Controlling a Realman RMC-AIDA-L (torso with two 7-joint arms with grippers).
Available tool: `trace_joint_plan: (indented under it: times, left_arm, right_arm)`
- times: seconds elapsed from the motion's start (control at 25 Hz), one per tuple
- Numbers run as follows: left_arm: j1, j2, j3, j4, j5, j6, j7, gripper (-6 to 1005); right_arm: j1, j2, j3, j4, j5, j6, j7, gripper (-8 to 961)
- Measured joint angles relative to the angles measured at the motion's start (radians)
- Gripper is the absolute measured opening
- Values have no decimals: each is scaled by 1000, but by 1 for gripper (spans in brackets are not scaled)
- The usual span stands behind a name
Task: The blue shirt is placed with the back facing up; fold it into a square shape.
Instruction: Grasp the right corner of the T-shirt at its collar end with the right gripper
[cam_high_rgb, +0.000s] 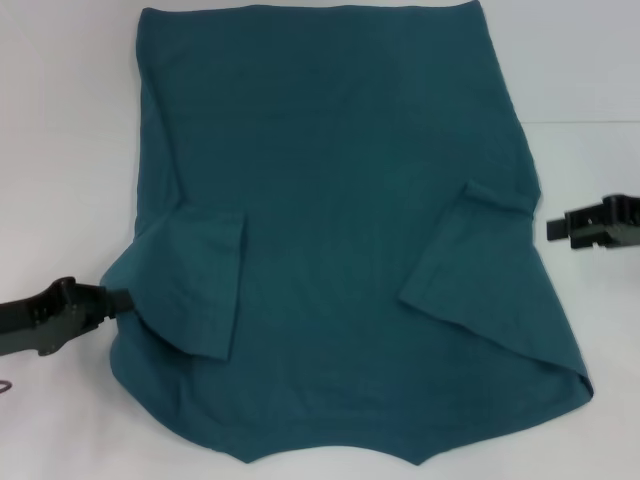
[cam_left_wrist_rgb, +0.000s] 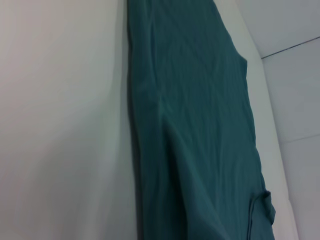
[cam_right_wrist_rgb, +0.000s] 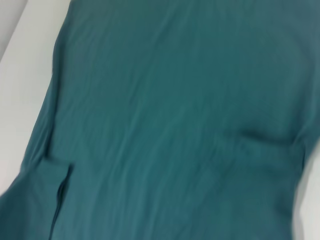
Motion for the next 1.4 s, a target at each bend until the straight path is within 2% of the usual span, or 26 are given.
trace_joint_plan:
  times: [0.28,0.44,0.56,0.72,0.88,1.04,1.4]
  left_arm:
    - [-12,6,-2,0,1,-17,-12,38]
    - [-16,7,-1,-2,4,-31,-13,38]
    - [-16,7,2,-3,4,-37,-13,38]
    - [-17,7,4,-5,4,-41,-14,37]
    - [-17,7,4,-12,5,-49,-14,37]
    - [-15,7,5,-13,5,-53,-13,37]
    - [-14,6,6,-16,5,-62,-13,37]
  right_arm:
    - [-57,-22,-5,-41,-8,-153,2,492]
    - [-79,-43,-1,-41,-37,-207,4,493]
    - [-91,-51,-4,-40,-43,-229,6,493]
    - [-93,-48,-10,-39,-63,-231,1,492]
    - [-84,-25,-12,-40,-107,-226,-29,491]
    - [-83,-15,-11,-40,-106,-217,-35,493]
    - [-82,-6,-11,-29,-112,-217,-41,505]
